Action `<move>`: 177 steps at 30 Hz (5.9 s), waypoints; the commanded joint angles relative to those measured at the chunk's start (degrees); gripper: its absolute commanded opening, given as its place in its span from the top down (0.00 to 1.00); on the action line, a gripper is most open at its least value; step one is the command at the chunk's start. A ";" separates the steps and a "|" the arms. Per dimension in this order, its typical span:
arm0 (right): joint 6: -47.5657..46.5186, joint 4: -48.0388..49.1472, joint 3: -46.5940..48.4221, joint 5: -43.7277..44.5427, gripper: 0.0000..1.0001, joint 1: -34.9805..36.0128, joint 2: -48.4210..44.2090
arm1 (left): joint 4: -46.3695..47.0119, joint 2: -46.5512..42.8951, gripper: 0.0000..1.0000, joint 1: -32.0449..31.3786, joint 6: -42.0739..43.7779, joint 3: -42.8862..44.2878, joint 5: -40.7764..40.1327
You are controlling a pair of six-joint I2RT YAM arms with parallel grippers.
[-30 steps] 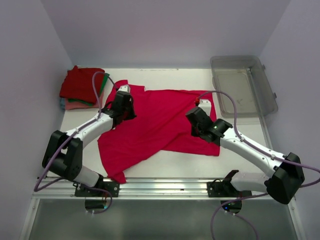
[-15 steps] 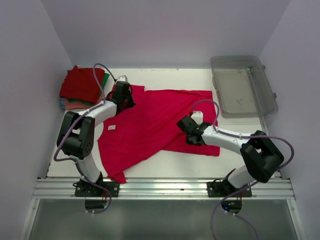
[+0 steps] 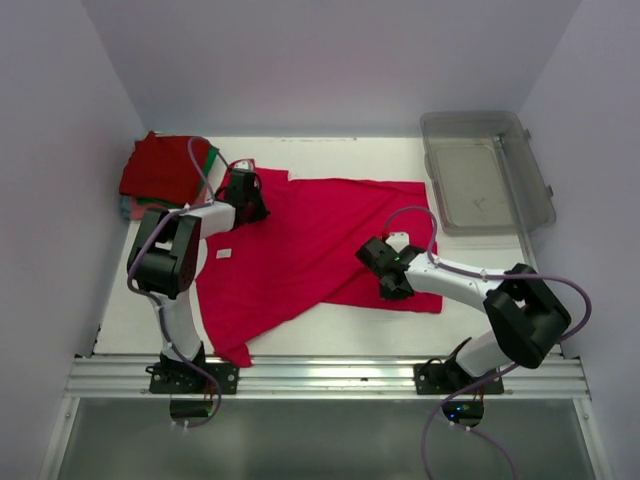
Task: Fold and stack the t-shirts
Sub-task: Fold the tshirt
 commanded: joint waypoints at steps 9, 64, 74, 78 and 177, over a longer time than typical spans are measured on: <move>-2.81 -15.56 -0.31 -5.12 1.00 0.24 -4.61 | 1.33 9.75 1.00 6.90 -0.43 8.62 3.53; -5.80 -6.51 3.90 1.11 1.00 1.82 -13.93 | -10.80 13.53 1.00 1.36 3.44 15.39 6.24; -2.90 -3.70 4.69 7.36 1.00 -1.42 -6.12 | -7.02 -11.49 1.00 -1.71 1.16 -4.63 9.33; -4.22 2.00 4.16 4.20 1.00 -6.69 -0.76 | -10.44 -20.20 1.00 -3.21 2.12 -10.69 8.63; -18.81 -9.41 28.68 -3.63 1.00 -17.33 6.02 | -16.33 -18.89 1.00 -2.51 -5.43 -25.46 -0.78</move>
